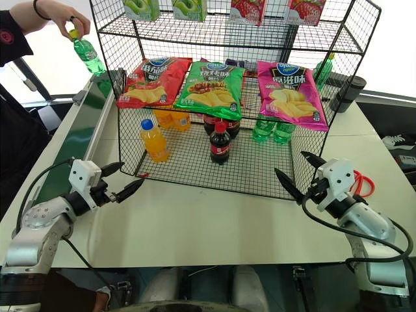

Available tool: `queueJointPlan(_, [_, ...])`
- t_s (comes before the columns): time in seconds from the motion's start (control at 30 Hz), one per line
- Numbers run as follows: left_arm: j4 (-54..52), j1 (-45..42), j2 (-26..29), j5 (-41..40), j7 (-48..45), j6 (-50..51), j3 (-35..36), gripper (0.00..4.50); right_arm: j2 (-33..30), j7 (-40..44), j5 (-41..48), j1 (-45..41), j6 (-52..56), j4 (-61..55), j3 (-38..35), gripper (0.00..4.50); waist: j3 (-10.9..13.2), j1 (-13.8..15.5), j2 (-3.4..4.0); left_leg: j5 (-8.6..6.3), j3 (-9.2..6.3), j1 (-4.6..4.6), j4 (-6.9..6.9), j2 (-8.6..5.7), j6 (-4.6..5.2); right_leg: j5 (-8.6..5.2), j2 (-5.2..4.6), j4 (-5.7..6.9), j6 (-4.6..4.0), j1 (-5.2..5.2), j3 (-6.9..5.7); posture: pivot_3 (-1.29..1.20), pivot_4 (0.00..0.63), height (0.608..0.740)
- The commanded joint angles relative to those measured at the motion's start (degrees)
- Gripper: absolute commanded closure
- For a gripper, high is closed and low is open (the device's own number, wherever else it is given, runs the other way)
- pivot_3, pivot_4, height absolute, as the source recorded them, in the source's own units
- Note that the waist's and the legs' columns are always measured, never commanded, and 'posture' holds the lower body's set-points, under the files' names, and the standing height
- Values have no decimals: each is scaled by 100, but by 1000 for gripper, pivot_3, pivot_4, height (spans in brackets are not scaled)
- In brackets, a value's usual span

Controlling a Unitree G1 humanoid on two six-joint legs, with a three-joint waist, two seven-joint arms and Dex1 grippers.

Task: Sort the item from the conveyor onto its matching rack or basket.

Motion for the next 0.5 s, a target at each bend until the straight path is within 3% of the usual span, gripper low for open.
queueJointPlan(0.03, [-293,59,19,-73,74,-20,183,0,17,39,-6,-129,-143,44,24,65,0,0,1,0,0,0,0,0,0,0,0,0,0,0,0,0,150,740])
queueJointPlan(0.27, [-489,296,-46,-317,285,146,503,0,76,99,-3,-215,-191,81,226,65,0,-2,0,0,0,0,0,1,0,0,-2,0,0,-1,0,0,150,740])
queueJointPlan(0.5, [-369,297,-317,-1023,642,353,1320,0,177,64,37,-294,33,-349,676,65,1,-6,0,0,-1,0,-1,3,0,0,-4,0,0,-2,0,0,150,740])
